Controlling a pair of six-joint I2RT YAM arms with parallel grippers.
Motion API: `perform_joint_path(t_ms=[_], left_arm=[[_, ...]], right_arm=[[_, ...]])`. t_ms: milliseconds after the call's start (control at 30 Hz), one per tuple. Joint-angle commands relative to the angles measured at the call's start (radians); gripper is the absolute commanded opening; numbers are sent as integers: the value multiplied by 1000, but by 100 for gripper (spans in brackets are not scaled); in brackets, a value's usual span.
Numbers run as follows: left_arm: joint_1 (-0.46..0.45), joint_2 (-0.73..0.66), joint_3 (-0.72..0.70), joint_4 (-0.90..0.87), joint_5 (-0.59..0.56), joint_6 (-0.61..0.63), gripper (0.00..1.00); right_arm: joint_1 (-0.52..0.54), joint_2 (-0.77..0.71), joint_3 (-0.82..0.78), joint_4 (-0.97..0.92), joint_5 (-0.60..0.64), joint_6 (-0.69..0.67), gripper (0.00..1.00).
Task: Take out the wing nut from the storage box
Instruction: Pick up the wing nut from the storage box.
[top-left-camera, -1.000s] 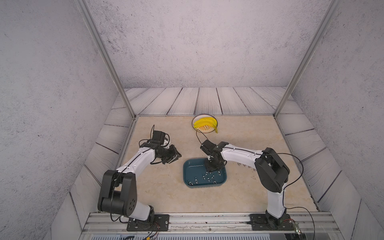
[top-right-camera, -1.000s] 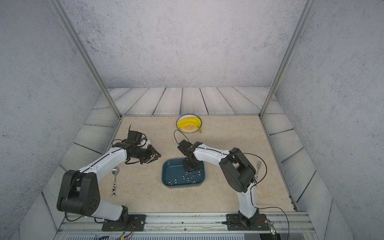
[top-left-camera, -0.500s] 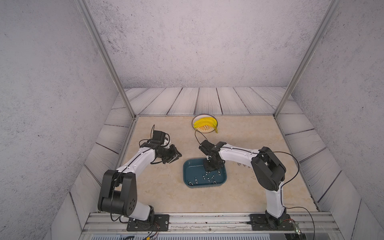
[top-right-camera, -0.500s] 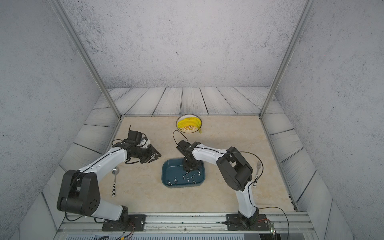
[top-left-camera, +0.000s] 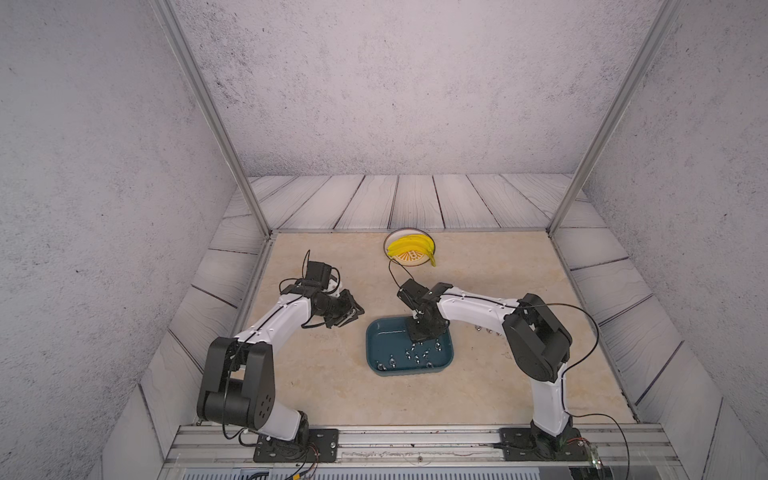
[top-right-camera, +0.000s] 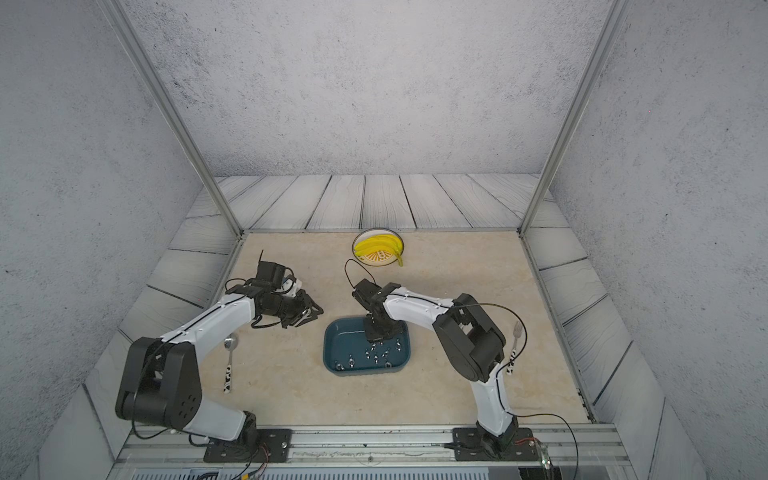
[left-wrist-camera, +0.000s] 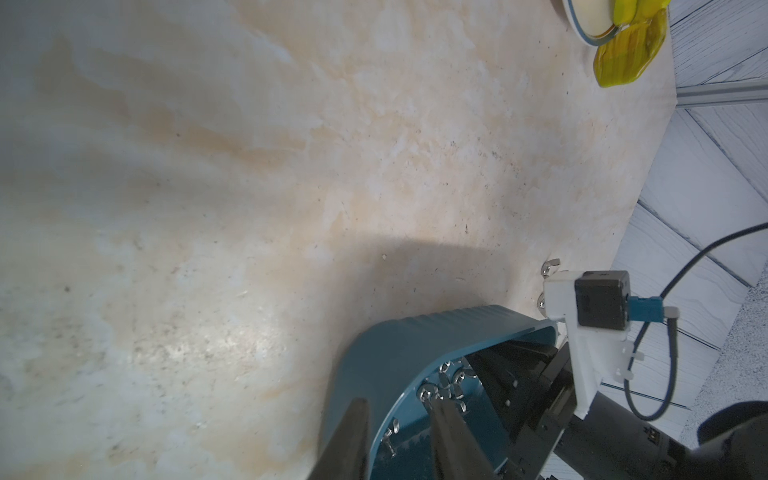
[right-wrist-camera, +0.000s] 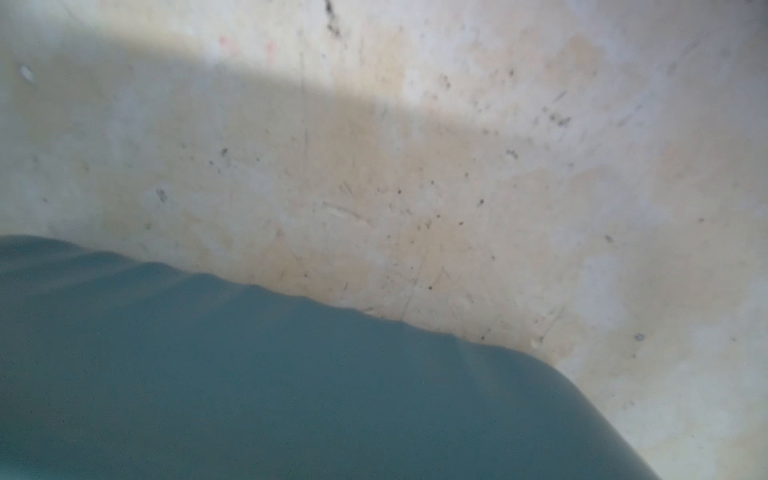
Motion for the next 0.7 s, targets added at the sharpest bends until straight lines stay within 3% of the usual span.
perform_joint_path(t_ms=[0, 667], left_arm=[[-5, 13, -2, 6, 13, 9, 32], [-6, 5, -1, 2, 19, 25, 32]], right_arm=[[1, 31, 3, -36, 22, -37, 12], [1, 28, 80, -76, 18, -31, 19]])
